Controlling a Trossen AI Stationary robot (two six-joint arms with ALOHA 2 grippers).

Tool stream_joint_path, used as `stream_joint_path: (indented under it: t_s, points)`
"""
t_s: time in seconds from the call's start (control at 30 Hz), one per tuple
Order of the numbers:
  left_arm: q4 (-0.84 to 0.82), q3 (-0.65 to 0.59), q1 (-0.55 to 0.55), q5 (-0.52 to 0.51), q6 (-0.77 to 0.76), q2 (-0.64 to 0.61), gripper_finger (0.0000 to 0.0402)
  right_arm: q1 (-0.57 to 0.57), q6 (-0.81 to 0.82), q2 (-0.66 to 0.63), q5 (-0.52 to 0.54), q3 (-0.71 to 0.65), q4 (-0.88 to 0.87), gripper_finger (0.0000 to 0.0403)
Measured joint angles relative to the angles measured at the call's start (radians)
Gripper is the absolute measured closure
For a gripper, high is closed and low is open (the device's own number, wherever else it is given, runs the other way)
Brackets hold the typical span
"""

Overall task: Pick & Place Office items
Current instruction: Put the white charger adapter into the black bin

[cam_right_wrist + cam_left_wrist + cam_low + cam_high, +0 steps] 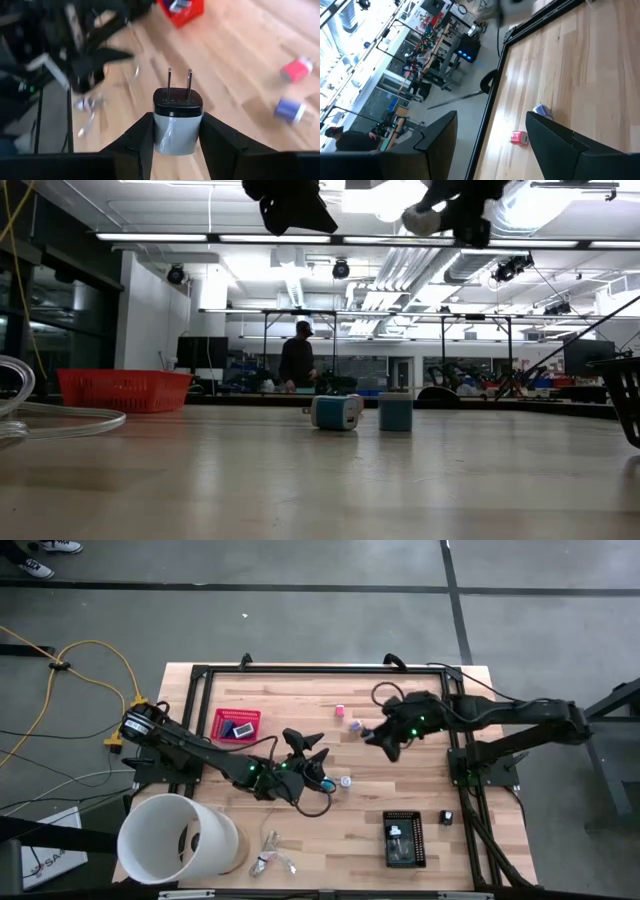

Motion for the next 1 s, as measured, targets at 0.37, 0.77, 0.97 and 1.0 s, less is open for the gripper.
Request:
stream_joint_path:
  t_s: [0.37, 0.77, 0.97, 1.0]
  points:
    - [-0.002, 0.000, 0.000, -0.012, -0.027, 0.000, 0.0174, 0.285, 0.257, -0.008, 0.049, -0.001, -0.154, 0.0278]
    - [-0.005, 0.000, 0.000, -0.013, -0.072, 0.000, 0.0174, 0.651, 0.879, 0.112, 0.200, -0.001, -0.276, 0.0278]
    - [-0.005, 0.000, 0.000, -0.013, -0.089, 0.000, 0.0174, 0.770, 1.144, 0.229, 0.225, -0.001, -0.247, 0.0278]
    - [-0.005, 0.000, 0.000, -0.013, -0.090, 0.000, 0.0175, 0.783, 1.181, 0.247, 0.229, -0.001, -0.242, 0.0278]
